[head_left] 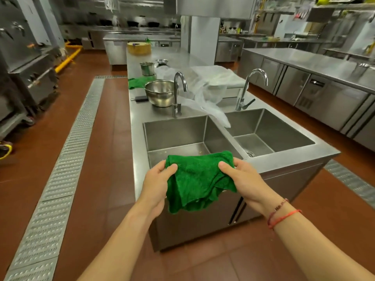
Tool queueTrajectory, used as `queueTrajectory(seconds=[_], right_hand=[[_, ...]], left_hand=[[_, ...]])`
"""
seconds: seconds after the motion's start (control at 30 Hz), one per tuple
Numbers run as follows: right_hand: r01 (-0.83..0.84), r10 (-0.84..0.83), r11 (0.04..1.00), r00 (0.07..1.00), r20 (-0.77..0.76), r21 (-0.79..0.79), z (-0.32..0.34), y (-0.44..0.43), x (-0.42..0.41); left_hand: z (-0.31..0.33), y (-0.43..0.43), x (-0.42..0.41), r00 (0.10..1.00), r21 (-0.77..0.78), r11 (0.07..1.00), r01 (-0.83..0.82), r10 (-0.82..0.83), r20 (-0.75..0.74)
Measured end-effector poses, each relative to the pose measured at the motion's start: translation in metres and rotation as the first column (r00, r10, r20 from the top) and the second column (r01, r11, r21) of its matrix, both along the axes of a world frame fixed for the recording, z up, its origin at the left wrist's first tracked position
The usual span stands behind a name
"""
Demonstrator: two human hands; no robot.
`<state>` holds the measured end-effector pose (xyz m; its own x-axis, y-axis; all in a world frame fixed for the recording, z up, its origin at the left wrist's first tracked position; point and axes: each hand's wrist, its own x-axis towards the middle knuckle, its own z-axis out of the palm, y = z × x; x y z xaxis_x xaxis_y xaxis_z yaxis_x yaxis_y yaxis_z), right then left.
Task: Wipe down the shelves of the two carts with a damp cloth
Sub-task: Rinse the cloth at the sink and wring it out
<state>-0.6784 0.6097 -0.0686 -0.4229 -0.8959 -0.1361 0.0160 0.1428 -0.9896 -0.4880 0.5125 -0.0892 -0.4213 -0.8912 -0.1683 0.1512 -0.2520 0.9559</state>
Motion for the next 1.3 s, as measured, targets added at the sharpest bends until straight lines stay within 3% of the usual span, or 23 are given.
queueTrajectory(seconds=[0.33,0.5,0.73,1.03,1.3], right_hand=[[0.063,-0.069,0.996,0.992,0.103,0.057,-0.029,-0.129,-0.099],[-0.062,0.054,0.996,0.992,0.118,0.067,-0.052,-0.205,-0.164],[-0.182,0.157,0.978,0.965,0.211,0.104,-0.080,-0.313,-0.238],[-0.263,0.214,0.949,0.942,0.257,0.175,-0.109,-0.411,-0.274],[-0.192,0.140,0.951,0.966,0.216,0.244,-0.144,-0.475,-0.277]], left_hand=[[-0.017,-0.132,-0.098,0.998,-0.045,0.999,0.013,-0.010,0.067],[-0.042,-0.201,-0.154,0.992,-0.031,0.998,-0.053,0.056,0.116],[-0.062,-0.280,-0.222,0.962,0.102,0.966,-0.239,0.221,0.161],[-0.091,-0.357,-0.254,0.924,0.168,0.918,-0.359,0.324,0.204],[-0.130,-0.419,-0.263,0.943,0.242,0.915,-0.321,0.285,0.174]])
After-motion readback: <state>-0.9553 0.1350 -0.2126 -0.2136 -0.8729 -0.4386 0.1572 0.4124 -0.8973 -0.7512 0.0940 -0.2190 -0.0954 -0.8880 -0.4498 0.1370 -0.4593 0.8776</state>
